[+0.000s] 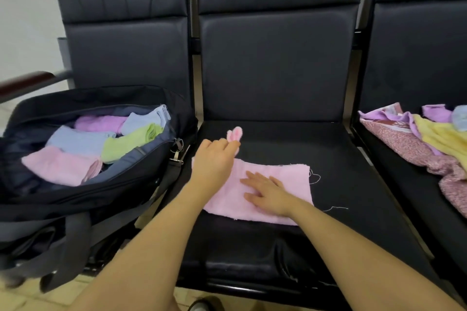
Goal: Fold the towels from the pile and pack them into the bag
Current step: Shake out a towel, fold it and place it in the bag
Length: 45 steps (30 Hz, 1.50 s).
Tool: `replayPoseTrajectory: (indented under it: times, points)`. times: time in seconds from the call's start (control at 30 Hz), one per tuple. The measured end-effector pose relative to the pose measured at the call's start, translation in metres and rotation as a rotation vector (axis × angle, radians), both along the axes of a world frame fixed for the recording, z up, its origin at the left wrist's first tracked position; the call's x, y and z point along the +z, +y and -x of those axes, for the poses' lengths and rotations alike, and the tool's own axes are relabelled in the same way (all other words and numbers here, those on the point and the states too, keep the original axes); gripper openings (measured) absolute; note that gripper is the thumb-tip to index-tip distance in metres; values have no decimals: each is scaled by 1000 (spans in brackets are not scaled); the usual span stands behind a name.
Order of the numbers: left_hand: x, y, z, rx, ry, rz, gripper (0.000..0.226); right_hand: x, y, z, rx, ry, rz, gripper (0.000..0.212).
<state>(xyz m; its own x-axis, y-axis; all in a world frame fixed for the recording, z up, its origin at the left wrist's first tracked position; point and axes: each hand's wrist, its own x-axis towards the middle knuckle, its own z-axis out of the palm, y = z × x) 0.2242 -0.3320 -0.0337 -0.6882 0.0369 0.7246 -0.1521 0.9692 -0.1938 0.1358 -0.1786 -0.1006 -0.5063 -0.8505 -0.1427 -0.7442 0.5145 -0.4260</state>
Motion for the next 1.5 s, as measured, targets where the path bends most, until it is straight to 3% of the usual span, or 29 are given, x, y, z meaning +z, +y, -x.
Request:
replayPoseTrajectory:
  times: [0.1, 0.17, 0.3, 0.37, 0.5, 0.57, 0.6, 0.67, 0.73, 0.8, 0.9, 1.03, 1.13, 1.2, 1.27, 1.33, 1.5]
  points:
    - [-6, 25, 17, -42, -74, -89, 37, 9, 37, 16, -113, 113, 49, 39]
    - [-5, 44, 31, -6, -146, -117, 34, 15, 60, 24, -228, 93, 75, 32]
    - [-2, 88, 58, 87, -195, -222, 38, 27, 85, 32, -461, 38, 220, 37]
    - [-1, 106, 62, 78, -199, -304, 30, 28, 91, 33, -551, -4, 290, 36]
    - [-1, 126, 68, -52, -465, -863, 47, 25, 95, 37, -611, -88, 386, 33]
    - [-5, 122, 66, -63, -433, -992, 39, 26, 92, 37, -620, -71, 361, 32]
    - [-9, 115, 65, -20, -404, -950, 32, 26, 89, 37, -636, -61, 341, 33]
    - [-22, 95, 58, 66, -435, -685, 30, 27, 84, 37, -684, -41, 318, 35]
    - [-38, 76, 48, 90, -661, -450, 38, 28, 79, 37, -723, -3, 290, 33]
    - [-52, 64, 40, 118, -904, -362, 51, 25, 73, 38, -728, 30, 242, 31]
    - [-61, 56, 36, 149, -994, -411, 57, 18, 68, 35, -674, 81, 248, 27]
    - [-64, 50, 34, 160, -971, -436, 60, 24, 64, 29, -556, 129, 531, 23]
    - [-59, 49, 31, 164, -897, -430, 61, 27, 59, 25, -626, 415, 505, 38]
    - [-55, 52, 29, 123, -804, -366, 58, 23, 61, 26, -572, 465, 489, 40]
    - [-54, 56, 27, 80, -815, -317, 56, 17, 64, 27, -365, 474, 415, 31]
    - [-59, 56, 25, 125, -945, -362, 57, 13, 65, 29, -231, 428, 295, 29]
    - [-71, 38, 34, 194, -962, -432, 61, 3, 60, 34, -219, 264, -171, 55]
